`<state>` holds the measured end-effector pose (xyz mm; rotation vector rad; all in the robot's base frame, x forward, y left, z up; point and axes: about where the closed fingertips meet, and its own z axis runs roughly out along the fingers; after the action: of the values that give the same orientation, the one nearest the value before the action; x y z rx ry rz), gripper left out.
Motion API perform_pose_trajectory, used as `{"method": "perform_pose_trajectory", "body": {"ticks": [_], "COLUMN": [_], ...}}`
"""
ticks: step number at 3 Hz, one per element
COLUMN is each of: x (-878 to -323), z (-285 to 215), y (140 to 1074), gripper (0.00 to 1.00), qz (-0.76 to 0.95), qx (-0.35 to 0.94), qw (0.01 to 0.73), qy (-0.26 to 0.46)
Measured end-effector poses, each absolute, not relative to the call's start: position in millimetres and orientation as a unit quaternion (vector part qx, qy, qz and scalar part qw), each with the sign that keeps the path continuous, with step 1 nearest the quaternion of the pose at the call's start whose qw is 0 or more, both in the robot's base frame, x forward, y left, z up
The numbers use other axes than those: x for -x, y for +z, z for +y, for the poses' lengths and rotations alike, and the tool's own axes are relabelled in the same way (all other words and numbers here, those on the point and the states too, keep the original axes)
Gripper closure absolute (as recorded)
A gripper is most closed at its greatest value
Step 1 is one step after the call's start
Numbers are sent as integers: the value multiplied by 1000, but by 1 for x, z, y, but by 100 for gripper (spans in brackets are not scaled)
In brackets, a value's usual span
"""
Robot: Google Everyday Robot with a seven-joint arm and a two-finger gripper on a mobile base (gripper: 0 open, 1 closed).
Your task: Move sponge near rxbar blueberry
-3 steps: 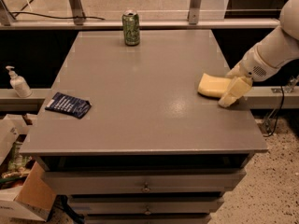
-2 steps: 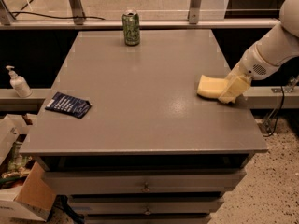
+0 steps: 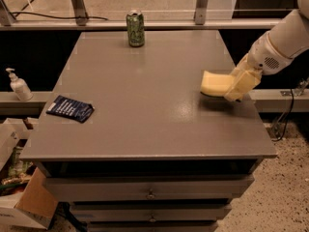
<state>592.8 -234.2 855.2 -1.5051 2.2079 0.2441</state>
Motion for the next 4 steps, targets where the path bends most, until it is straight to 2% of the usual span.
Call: {"method": "perform_pose_trajectory", "body": {"ticks": [1,3,4], "x": [-580,-584,-582], "z": [-206,-190,-143], "y": [902,905,915], "gripper": [100,100,100], "qz": [772,770,753], "qx": [568,559,563], "qw": [264,275,292], "qy": [105,134,178]}}
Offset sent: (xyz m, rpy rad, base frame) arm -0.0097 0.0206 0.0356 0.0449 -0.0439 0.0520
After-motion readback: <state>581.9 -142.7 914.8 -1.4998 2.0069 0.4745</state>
